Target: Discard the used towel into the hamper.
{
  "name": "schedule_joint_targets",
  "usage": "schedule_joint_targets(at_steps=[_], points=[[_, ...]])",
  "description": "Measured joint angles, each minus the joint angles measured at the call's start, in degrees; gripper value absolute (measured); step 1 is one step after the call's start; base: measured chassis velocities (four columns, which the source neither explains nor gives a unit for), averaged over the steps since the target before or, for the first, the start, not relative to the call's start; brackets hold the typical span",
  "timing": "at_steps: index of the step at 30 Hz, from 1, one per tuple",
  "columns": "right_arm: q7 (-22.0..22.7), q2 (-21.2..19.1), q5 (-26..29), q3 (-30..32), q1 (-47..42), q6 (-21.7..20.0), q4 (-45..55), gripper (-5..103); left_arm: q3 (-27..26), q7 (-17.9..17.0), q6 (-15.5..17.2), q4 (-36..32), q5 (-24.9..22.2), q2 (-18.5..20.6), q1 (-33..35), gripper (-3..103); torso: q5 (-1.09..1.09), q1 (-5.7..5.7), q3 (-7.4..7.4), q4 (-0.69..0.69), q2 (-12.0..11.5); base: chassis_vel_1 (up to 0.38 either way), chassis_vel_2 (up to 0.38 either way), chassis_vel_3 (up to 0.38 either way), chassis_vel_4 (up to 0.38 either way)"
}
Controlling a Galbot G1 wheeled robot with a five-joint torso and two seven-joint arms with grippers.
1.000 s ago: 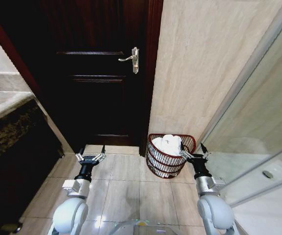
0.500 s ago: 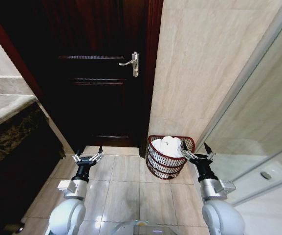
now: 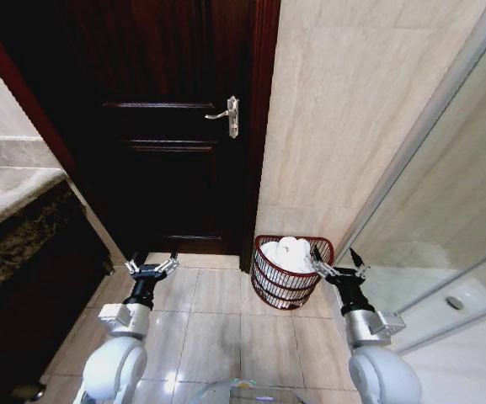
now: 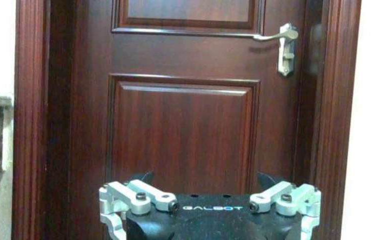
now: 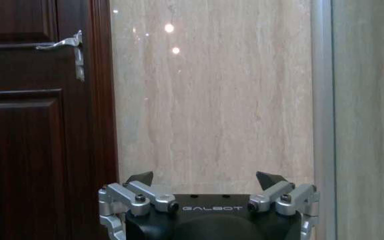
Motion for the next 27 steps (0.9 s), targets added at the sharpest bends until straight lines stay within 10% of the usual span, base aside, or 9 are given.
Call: schedule_joint_targets(at_steps=[19,27], points=[[-1.12,-0.07,1.22,1.06,-0.28,1.18,-0.56,100,-0.08,-0.06,2.65,-1.32,-1.21,-0.47,0.78,100,0.00,2.07,3.00,0.01,5.08,0.000,0.000,0.000,0.000],[-1.79,1.75,-0.64,1.05,-1.39,4.56,-3.56,100,0.11,0.00,-2.16,2.99,1.75,-1.31,0.11,100,0.00,2.92,4.20,0.01,7.12,0.000,0.000,0.000,0.000]])
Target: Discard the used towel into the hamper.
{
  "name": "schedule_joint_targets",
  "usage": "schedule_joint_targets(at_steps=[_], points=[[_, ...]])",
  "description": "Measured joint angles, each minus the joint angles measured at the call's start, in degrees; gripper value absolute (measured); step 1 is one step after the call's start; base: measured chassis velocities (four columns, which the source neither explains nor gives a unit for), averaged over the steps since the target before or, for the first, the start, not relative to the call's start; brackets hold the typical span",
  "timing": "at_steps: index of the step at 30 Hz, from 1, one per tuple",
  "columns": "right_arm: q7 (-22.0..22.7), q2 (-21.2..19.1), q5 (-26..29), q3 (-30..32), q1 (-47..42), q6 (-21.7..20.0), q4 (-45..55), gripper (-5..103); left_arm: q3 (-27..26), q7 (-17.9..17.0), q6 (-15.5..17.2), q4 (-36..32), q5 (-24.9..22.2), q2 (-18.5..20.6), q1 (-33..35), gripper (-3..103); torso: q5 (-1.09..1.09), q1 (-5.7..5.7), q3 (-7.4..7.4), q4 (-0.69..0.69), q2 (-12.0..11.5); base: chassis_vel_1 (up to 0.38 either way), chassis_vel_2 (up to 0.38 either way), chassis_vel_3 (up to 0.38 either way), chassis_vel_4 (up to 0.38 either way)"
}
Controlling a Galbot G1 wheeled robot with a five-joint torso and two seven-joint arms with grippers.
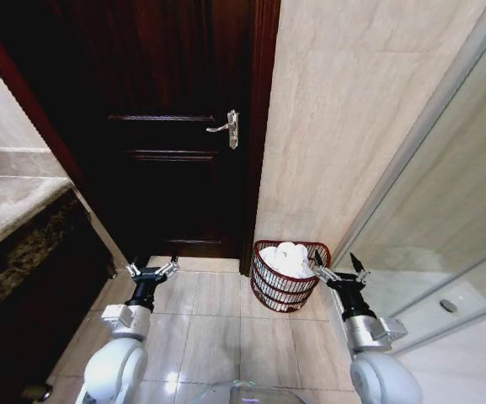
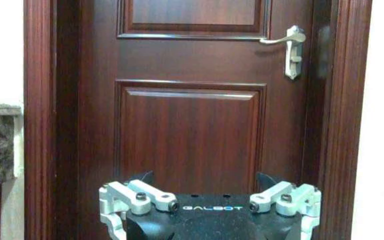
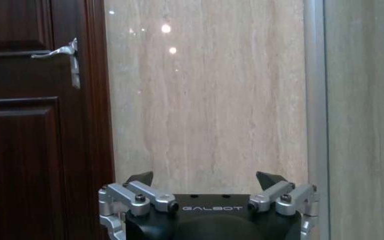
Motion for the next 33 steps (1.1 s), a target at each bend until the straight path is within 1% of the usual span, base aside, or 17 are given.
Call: schedule_joint_targets(at_steps=[6,10,12,13,15,16,18,19,21,22,24,30,33], points=[[-0.40,0.98,-1.05,-0.51,-0.54,0.84,-0.31,100,-0.34,0.01,-0.41,-0.61,-0.78,0.34,0.66,100,0.00,0.51,0.78,0.00,1.33,0.000,0.000,0.000,0.000],[-0.33,0.91,-1.20,-0.68,0.06,0.67,-0.26,100,-0.33,0.04,-0.24,-1.10,-1.46,0.74,0.71,100,0.01,0.91,1.32,0.00,2.24,0.000,0.000,0.000,0.000],[0.37,0.12,-0.93,-1.10,-0.19,0.12,0.44,100,-0.26,-0.45,0.44,-1.36,-1.51,0.54,0.43,100,0.01,1.24,1.74,0.00,2.98,0.000,0.000,0.000,0.000],[0.37,0.12,-0.93,-1.10,-0.19,0.12,0.44,100,-0.26,-0.45,0.44,-1.36,-1.51,0.54,0.43,100,0.01,1.24,1.74,0.00,2.98,0.000,0.000,0.000,0.000],[0.60,-1.63,1.43,-0.81,-1.47,-0.24,1.48,100,-0.23,-0.59,0.87,-1.72,-0.85,-0.47,0.01,100,0.02,1.52,2.16,0.00,3.69,0.000,0.000,0.000,0.000],[0.60,-1.63,1.43,-0.81,-1.47,-0.24,1.48,100,-0.23,-0.59,0.87,-1.72,-0.85,-0.47,0.01,100,0.02,1.52,2.16,0.00,3.69,0.000,0.000,0.000,0.000],[0.43,-2.85,3.10,0.81,-2.20,-0.21,1.88,100,-0.05,-0.60,0.86,-1.46,0.62,-2.55,-0.89,100,0.01,1.80,2.61,-0.01,4.44,0.000,0.000,0.000,0.000],[0.43,-2.85,3.10,0.81,-2.20,-0.21,1.88,100,-0.05,-0.60,0.86,-1.46,0.62,-2.55,-0.89,100,0.01,1.80,2.61,-0.01,4.44,0.000,0.000,0.000,0.000],[-0.40,-3.09,2.95,2.43,-2.38,1.20,1.24,100,0.48,-0.56,0.83,-0.92,1.32,-5.73,-1.47,100,0.01,2.21,3.09,0.00,5.31,0.000,0.000,0.000,0.000],[-0.40,-3.09,2.95,2.43,-2.38,1.20,1.24,100,0.48,-0.56,0.83,-0.92,1.32,-5.73,-1.47,100,0.01,2.21,3.09,0.00,5.31,0.000,0.000,0.000,0.000],[-0.62,-3.16,2.90,2.77,-2.51,1.66,0.87,100,0.81,-0.38,0.58,-0.55,1.58,-7.22,-1.52,100,0.02,2.56,3.50,0.00,6.06,0.000,0.000,0.000,0.000],[-1.10,-3.18,2.47,3.13,-2.49,2.09,0.72,100,0.70,0.17,0.36,-0.58,1.64,-6.95,-1.10,100,0.02,3.11,4.29,0.00,7.42,0.000,0.000,0.000,0.000],[-1.19,-2.94,1.85,2.85,-2.47,2.09,1.10,100,0.57,0.60,0.29,-0.93,1.08,-6.06,-0.53,100,0.01,3.55,4.86,0.00,8.43,0.000,0.000,0.000,0.000]])
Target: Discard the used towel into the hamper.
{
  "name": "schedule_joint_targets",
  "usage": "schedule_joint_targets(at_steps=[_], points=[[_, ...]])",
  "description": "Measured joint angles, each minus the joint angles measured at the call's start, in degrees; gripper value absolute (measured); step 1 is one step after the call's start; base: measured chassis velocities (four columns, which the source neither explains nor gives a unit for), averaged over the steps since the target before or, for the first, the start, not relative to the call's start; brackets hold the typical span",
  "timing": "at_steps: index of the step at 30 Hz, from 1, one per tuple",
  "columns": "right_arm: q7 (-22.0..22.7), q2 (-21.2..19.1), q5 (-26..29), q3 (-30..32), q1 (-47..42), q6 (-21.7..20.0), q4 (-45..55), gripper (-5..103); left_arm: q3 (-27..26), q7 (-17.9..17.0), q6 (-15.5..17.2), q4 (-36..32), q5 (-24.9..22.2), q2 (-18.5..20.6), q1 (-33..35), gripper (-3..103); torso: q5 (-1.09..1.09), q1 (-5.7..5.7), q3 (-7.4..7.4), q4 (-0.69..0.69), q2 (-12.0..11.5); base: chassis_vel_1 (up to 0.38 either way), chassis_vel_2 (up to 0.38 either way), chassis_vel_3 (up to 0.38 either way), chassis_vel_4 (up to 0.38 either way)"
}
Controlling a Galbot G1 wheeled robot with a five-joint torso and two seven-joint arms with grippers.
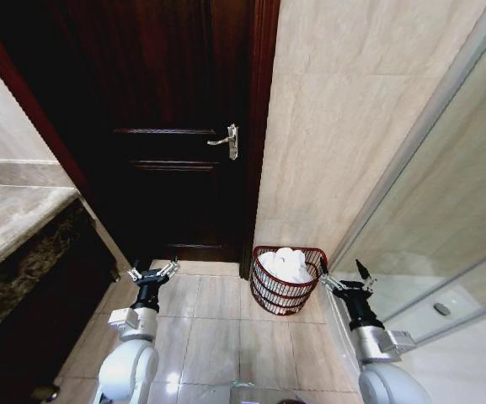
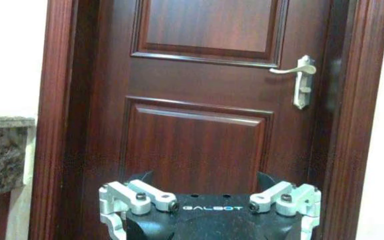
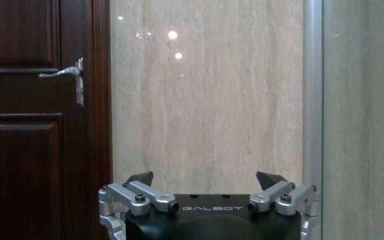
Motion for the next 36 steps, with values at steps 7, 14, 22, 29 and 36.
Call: schedule_joint_targets(at_steps=[7,14,22,29,36], points=[[-0.01,0.55,-0.79,-0.94,0.00,-0.64,0.62,100,-0.49,0.36,0.00,-0.52,-2.07,2.68,1.08,100,-0.01,0.70,0.91,0.00,1.62,0.000,0.000,0.000,0.000],[0.04,0.94,-1.16,-0.44,0.38,-1.27,1.36,100,-0.71,0.99,0.21,-1.00,-2.29,3.14,0.97,100,-0.01,1.41,1.83,0.00,3.24,0.000,0.000,0.000,0.000],[0.07,1.54,-1.70,-1.11,0.47,-1.76,2.00,100,-0.71,1.39,0.23,-1.23,-2.14,3.26,1.11,100,-0.01,2.33,3.10,0.00,5.42,0.000,0.000,0.000,0.000],[0.10,1.57,-1.86,-1.35,0.85,-2.09,2.21,100,-0.95,1.20,0.25,-1.37,-2.15,3.33,0.99,100,-0.01,3.19,4.16,0.00,7.34,0.000,0.000,0.000,0.000],[0.12,1.76,-3.15,-1.27,1.63,-2.49,2.12,100,-1.49,0.82,0.09,-0.78,1.62,3.72,0.36,100,-0.01,3.94,5.06,0.00,9.01,0.000,0.000,0.000,0.000]])
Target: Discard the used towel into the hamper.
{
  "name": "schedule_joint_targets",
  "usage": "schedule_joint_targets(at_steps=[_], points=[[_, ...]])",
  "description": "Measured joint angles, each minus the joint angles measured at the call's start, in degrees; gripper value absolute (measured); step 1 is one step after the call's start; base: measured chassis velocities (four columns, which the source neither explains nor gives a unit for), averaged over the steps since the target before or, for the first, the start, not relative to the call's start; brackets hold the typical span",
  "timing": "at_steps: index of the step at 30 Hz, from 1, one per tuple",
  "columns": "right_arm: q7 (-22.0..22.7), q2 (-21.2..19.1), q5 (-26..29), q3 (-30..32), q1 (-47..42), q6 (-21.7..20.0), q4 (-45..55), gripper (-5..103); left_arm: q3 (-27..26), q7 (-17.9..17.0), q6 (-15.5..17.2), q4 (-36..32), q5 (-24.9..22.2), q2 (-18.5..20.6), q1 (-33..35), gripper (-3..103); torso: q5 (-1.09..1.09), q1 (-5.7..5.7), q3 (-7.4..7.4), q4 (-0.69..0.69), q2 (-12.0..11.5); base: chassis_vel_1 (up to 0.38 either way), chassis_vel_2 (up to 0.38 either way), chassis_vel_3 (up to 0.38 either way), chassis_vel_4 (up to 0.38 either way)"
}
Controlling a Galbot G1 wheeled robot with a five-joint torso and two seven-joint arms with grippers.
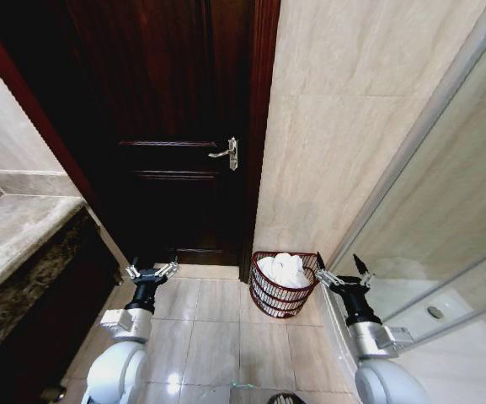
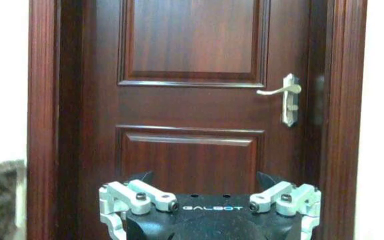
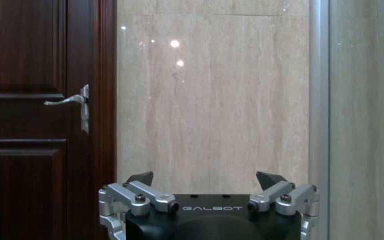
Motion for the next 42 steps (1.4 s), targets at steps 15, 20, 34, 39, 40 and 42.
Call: schedule_joint_targets(at_steps=[15,20,34,39,40,42], points=[[-0.09,0.60,-1.10,-0.16,0.03,0.35,-0.25,100,-0.91,4.29,-1.68,1.18,-0.72,2.25,-0.12,100,0.00,1.78,2.33,0.00,4.09,0.000,0.000,0.000,0.000],[-0.78,0.53,-1.03,-0.59,-0.41,0.58,-0.23,100,-0.99,5.30,-2.09,1.09,-1.28,2.86,0.06,100,0.00,2.45,3.11,0.00,5.55,0.000,0.000,0.000,0.000],[-0.87,0.71,-1.30,-1.19,0.05,0.09,0.05,100,-1.01,3.43,-0.94,0.68,-1.74,2.72,0.16,100,0.00,4.31,5.42,0.00,9.71,0.000,0.000,0.000,0.000],[-0.86,0.72,-1.41,-1.21,0.06,0.09,0.06,100,-1.05,3.34,-0.79,0.42,-1.92,2.76,0.16,100,0.00,4.92,6.14,0.00,11.05,0.000,0.000,0.000,0.000],[-0.86,0.72,-1.44,-1.22,0.07,0.09,0.08,100,-1.06,3.33,-0.78,0.41,-1.93,2.76,0.16,100,0.00,5.07,6.32,0.00,11.39,0.000,0.000,0.000,0.000],[-0.85,0.73,-1.45,-1.24,0.06,0.08,0.09,100,-1.06,3.33,-0.80,0.41,-1.94,2.73,0.15,100,0.00,5.29,6.57,0.00,11.85,0.000,0.000,0.000,0.000]])
